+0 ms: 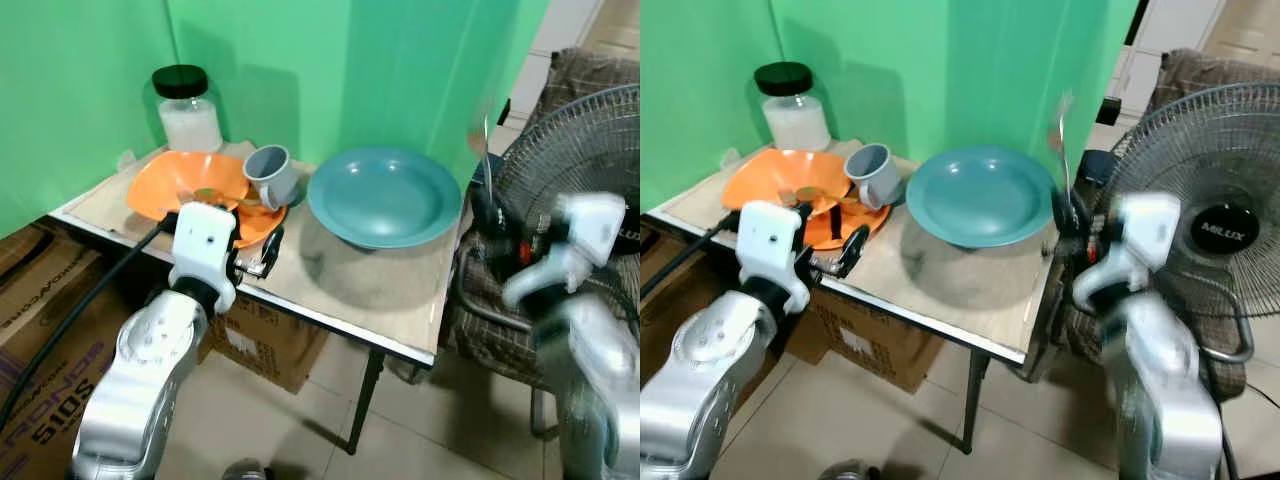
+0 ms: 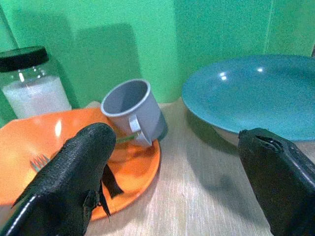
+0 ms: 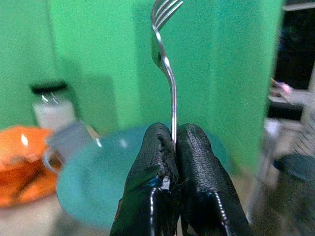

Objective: Setting the table

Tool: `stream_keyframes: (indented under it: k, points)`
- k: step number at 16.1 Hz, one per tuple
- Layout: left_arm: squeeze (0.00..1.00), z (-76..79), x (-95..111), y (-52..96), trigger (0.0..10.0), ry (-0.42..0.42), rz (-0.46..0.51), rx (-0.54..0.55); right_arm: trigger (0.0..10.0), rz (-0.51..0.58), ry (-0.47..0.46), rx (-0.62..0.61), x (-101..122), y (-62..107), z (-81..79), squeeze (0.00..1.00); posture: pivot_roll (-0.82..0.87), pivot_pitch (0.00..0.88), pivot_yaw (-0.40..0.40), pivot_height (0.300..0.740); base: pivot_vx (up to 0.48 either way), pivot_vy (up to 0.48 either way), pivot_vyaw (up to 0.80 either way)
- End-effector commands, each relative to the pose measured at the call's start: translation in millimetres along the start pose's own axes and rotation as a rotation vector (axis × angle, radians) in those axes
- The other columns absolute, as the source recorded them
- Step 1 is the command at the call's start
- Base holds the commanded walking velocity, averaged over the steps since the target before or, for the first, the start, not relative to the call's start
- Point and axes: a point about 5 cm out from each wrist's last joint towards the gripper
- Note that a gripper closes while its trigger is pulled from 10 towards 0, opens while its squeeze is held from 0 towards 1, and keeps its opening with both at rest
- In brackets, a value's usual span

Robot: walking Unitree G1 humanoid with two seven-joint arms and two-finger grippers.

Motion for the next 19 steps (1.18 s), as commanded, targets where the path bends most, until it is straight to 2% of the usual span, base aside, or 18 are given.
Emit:
stream_keyframes:
  k: [1, 2, 8, 16, 19]
  points:
    - [0.00, 1.3, -0.1, 2.4, 10.0, -0.011, -0.001, 0.009, 10.0, -0.024, 0.017, -0.046, 0.4, 4.4, -1.7, 0.00, 0.11, 0.000, -0.002, 0.740, 0.000, 0.000, 0.00]
    - [0.00, 1.5, -2.0, 2.1, 10.0, -0.010, -0.007, 0.010, 10.0, -0.049, -0.004, -0.102, -2.2, 4.8, -1.6, 0.00, 0.11, 0.000, 0.000, 0.740, 0.000, 0.000, 0.00]
    - [0.00, 3.4, -3.1, 0.6, 10.0, -0.012, -0.011, 0.004, 10.0, -0.093, -0.008, -0.137, -6.4, 1.3, -10.4, 0.00, 0.10, 0.000, 0.017, 0.740, 0.000, 0.000, -0.71]
    - [0.00, 4.4, -1.5, -1.1, 10.0, -0.007, 0.000, 0.002, 10.0, -0.118, 0.035, -0.041, 0.0, -10.6, -17.9, 0.00, 0.11, 0.000, -0.011, 0.740, 0.000, 0.000, -0.80]
    - [0.00, 0.7, -1.2, -1.8, 10.0, 0.003, 0.011, 0.028, 10.0, -0.121, 0.064, 0.028, 3.5, -15.2, -21.6, 0.00, 0.12, 0.000, -0.032, 0.740, 0.000, 0.000, 0.00]
Point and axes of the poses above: a point about 5 cm out from each wrist's last joint towards the gripper, its own y axis pointing back from the gripper into the wrist, its own x axis along the axis of the wrist's last joint, z = x × y, and after that the axes turned 11 degrees about y, right-handed
